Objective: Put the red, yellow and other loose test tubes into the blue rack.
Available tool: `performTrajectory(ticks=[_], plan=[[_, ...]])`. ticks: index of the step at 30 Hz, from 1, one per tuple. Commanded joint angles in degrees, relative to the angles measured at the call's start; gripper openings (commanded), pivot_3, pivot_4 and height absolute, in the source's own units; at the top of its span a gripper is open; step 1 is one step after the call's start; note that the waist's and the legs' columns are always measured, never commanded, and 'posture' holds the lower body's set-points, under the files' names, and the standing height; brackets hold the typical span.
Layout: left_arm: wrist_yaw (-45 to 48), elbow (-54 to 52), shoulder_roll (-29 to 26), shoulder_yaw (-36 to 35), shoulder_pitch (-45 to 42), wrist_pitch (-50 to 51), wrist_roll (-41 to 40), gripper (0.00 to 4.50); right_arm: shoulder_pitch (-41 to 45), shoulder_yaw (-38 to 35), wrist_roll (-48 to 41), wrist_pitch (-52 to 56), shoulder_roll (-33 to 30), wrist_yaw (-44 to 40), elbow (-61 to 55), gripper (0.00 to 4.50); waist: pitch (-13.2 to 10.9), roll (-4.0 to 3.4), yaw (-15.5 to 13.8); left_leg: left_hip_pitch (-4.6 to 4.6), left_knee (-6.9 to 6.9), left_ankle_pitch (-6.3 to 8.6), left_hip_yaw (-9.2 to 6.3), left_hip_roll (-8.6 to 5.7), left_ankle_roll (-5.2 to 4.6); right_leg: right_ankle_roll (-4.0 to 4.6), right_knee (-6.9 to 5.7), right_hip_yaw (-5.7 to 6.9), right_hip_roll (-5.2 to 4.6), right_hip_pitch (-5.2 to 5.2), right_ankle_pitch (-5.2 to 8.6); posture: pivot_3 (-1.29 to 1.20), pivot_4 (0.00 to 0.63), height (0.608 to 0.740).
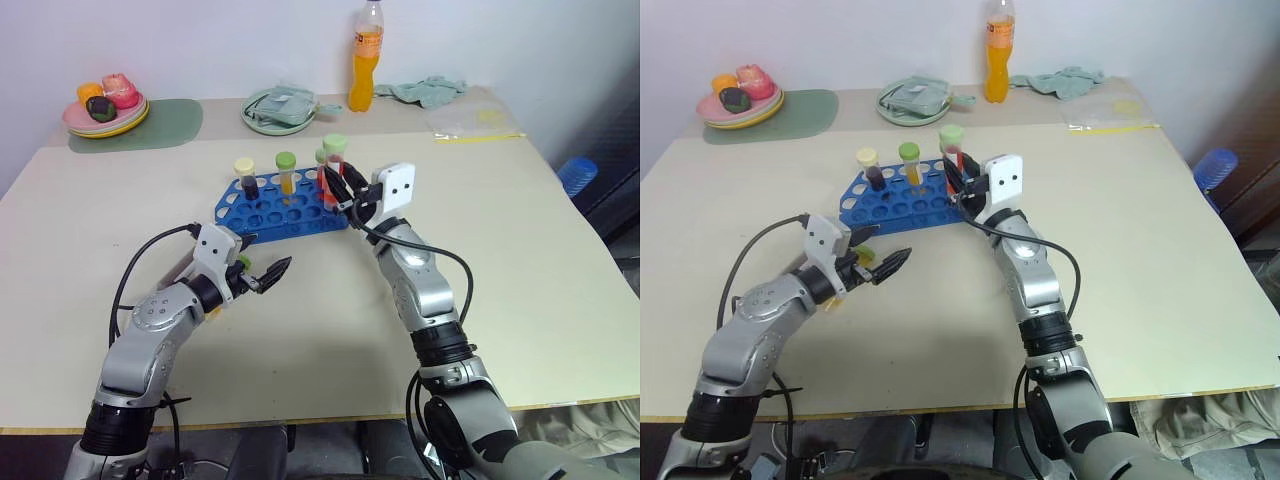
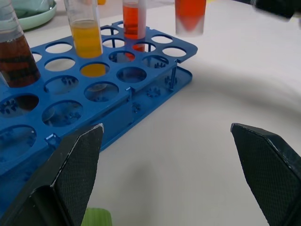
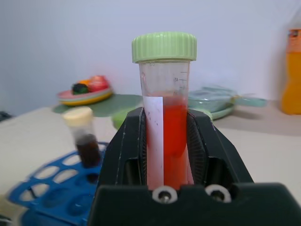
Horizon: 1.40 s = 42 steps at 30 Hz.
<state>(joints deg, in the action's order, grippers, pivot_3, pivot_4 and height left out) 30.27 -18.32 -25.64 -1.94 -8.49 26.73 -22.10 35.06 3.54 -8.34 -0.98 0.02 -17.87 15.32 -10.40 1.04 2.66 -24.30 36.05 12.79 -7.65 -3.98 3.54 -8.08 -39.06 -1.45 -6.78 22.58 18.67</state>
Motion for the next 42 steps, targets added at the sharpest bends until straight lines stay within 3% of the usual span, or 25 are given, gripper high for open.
performTrajectory(ticks=[1,15,42], plan=[[-0.2,-2.4,-0.4,-1.8,1.1,-1.0,-0.2,4.5,2.3,0.1,1.2,-4.5,0.8,0.3,2.4,0.79,0.0,0.0,0.1,0.01,-0.01,0.0,0.0,0.01,0.0,0.0,-0.01,0.0,0.0,0.0,0.0,0.0,0.15,0.74],[-0.1,-2.7,-0.1,-2.0,1.7,-0.8,-0.2,4.5,7.3,-1.4,3.4,-12.4,1.1,3.3,16.9,0.79,0.0,-0.02,0.0,0.04,-0.02,-0.02,-0.01,0.02,0.03,0.01,-0.02,0.0,0.02,-0.02,0.0,0.0,0.15,0.74],[0.8,-2.1,0.2,-1.6,1.8,-1.4,0.3,4.5,3.7,-1.9,1.9,-10.3,1.3,-0.3,12.8,0.79,0.0,-0.02,0.0,0.09,-0.02,-0.01,-0.01,0.02,0.02,0.01,-0.03,-0.01,0.02,-0.06,0.0,0.0,0.15,0.74]])
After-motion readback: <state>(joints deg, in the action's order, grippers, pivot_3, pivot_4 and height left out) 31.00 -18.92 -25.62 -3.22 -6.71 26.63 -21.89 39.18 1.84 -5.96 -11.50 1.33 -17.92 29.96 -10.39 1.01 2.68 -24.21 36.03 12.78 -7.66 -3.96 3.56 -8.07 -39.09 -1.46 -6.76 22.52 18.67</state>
